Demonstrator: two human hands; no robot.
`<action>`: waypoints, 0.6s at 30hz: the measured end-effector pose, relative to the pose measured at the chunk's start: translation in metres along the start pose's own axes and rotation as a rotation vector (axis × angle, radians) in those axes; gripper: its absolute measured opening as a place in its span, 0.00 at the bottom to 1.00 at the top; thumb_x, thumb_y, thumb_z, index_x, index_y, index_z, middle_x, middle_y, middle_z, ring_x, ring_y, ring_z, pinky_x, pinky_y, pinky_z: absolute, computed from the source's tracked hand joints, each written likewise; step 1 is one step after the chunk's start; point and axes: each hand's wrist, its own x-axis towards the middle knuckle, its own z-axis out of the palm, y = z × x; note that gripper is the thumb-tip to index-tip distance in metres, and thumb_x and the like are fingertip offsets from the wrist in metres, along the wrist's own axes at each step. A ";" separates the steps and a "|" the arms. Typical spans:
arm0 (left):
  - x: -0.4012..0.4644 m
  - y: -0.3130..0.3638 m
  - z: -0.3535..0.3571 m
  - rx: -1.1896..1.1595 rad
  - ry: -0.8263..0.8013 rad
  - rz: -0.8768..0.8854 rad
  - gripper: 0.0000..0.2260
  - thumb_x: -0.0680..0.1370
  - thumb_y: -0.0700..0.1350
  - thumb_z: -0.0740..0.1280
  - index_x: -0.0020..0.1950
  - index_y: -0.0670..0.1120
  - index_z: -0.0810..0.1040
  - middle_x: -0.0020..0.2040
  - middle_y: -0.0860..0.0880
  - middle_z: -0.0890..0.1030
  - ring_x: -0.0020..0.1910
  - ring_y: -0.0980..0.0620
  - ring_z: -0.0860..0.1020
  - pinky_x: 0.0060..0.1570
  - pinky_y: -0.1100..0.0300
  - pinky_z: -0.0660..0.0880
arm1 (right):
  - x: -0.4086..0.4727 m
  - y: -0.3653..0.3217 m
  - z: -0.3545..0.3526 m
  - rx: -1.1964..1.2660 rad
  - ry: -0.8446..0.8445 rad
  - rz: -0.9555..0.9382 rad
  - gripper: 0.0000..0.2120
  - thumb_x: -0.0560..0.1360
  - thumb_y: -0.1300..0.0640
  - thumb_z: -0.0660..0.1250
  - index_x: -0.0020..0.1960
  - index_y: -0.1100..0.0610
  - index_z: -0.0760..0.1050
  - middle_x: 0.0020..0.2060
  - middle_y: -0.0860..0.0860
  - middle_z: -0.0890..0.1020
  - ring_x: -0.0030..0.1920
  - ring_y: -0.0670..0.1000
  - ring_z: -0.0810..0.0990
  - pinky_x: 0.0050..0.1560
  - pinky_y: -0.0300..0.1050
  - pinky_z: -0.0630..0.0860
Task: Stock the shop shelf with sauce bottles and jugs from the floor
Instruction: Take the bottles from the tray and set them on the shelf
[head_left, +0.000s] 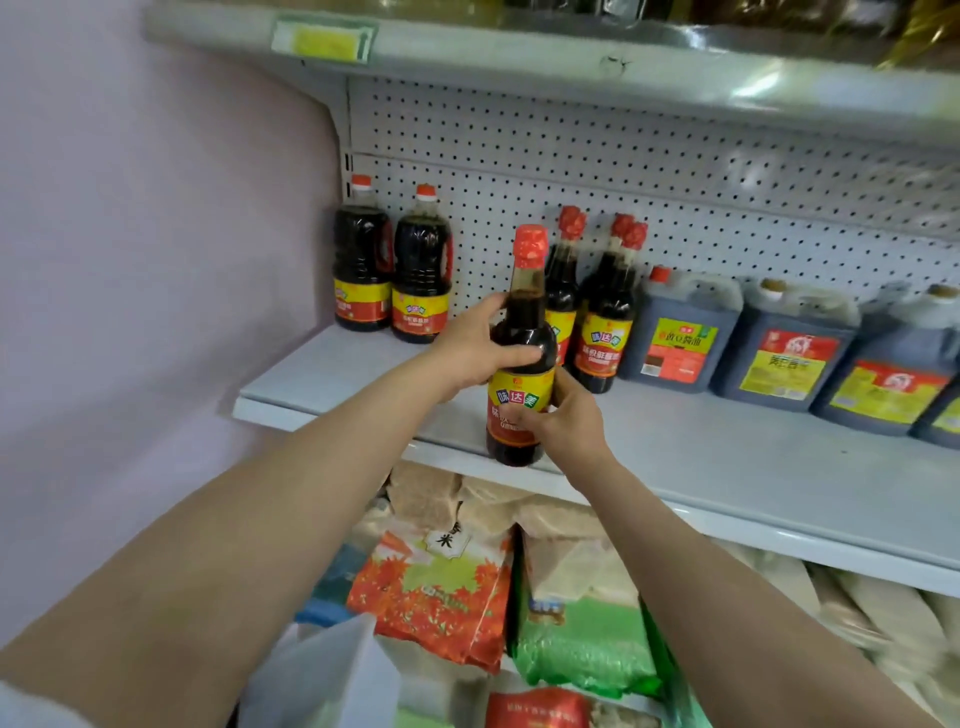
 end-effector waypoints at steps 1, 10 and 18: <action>0.009 -0.002 0.009 0.019 -0.002 0.001 0.32 0.72 0.48 0.77 0.73 0.58 0.68 0.64 0.49 0.79 0.59 0.48 0.79 0.56 0.45 0.80 | 0.006 0.009 -0.005 -0.010 0.007 0.009 0.30 0.66 0.55 0.81 0.66 0.50 0.76 0.53 0.46 0.85 0.53 0.48 0.83 0.58 0.55 0.80; 0.101 -0.009 0.048 0.161 -0.013 -0.017 0.38 0.70 0.54 0.76 0.77 0.56 0.65 0.71 0.50 0.74 0.65 0.46 0.76 0.62 0.45 0.76 | 0.081 0.050 -0.025 -0.037 0.030 0.016 0.31 0.69 0.54 0.79 0.69 0.50 0.72 0.55 0.44 0.82 0.54 0.48 0.80 0.57 0.45 0.77; 0.133 -0.015 0.051 0.143 0.012 -0.047 0.34 0.74 0.48 0.75 0.76 0.55 0.65 0.72 0.48 0.74 0.66 0.45 0.75 0.62 0.42 0.76 | 0.115 0.067 -0.022 -0.021 0.020 -0.004 0.32 0.70 0.55 0.79 0.71 0.52 0.71 0.59 0.48 0.82 0.58 0.48 0.80 0.61 0.48 0.77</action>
